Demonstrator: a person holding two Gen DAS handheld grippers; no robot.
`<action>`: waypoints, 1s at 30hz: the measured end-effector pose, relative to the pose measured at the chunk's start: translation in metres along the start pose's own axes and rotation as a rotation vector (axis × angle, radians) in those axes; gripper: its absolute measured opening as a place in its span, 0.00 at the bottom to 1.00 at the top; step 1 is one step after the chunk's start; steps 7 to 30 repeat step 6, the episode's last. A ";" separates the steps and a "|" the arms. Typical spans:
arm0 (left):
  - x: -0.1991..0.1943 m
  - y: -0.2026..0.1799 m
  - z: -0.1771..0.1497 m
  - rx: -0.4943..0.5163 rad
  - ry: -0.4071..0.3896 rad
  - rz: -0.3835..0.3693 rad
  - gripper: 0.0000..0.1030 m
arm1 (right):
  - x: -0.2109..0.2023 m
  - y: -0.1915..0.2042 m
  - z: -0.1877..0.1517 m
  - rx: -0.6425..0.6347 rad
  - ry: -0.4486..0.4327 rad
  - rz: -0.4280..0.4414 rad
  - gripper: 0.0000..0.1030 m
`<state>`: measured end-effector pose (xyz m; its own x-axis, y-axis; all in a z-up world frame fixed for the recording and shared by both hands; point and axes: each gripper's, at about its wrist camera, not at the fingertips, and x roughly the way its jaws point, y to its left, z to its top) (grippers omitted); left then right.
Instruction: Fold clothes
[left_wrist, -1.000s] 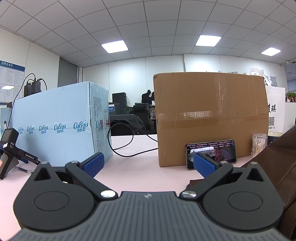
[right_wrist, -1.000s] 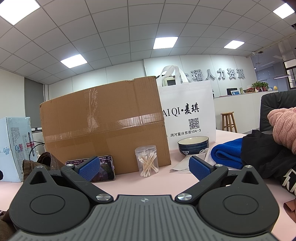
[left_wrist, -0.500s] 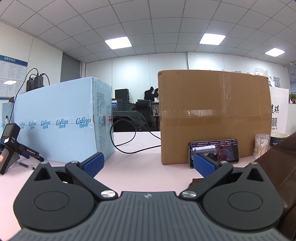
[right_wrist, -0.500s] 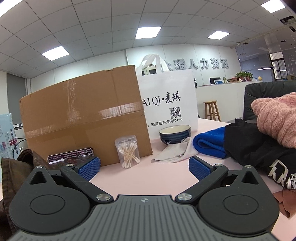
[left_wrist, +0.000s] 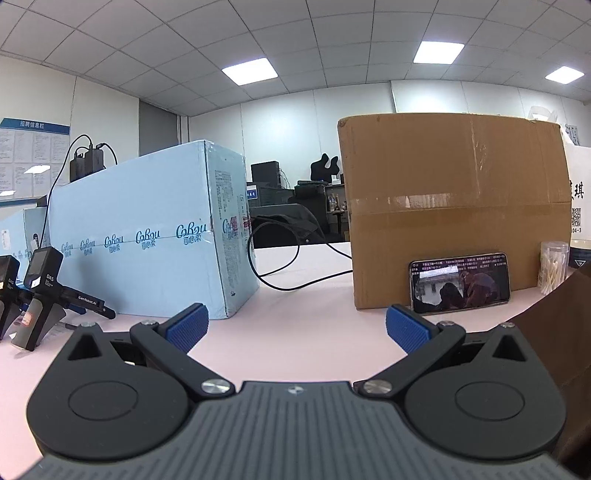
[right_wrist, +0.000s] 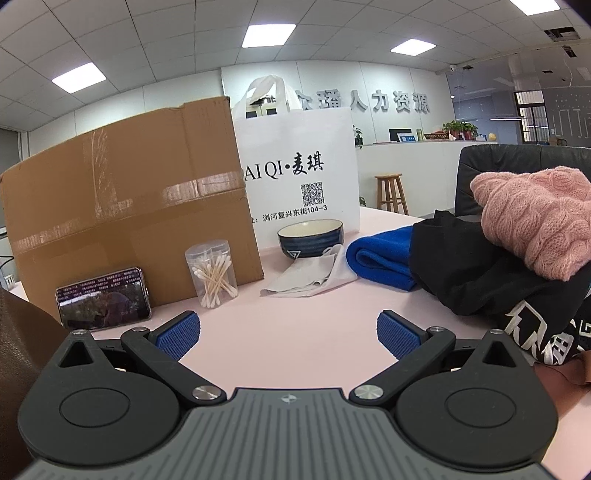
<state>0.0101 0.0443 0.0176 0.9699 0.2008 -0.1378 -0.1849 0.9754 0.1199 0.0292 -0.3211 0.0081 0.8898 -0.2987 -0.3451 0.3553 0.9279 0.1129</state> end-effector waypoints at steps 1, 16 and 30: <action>0.001 0.000 0.000 -0.003 0.007 -0.004 1.00 | 0.003 0.000 0.001 0.000 0.014 -0.019 1.00; 0.008 0.003 0.000 -0.023 0.044 -0.012 1.00 | 0.020 0.001 -0.001 -0.022 0.099 -0.097 1.00; 0.008 0.003 0.000 -0.023 0.044 -0.012 1.00 | 0.020 0.001 -0.001 -0.022 0.099 -0.097 1.00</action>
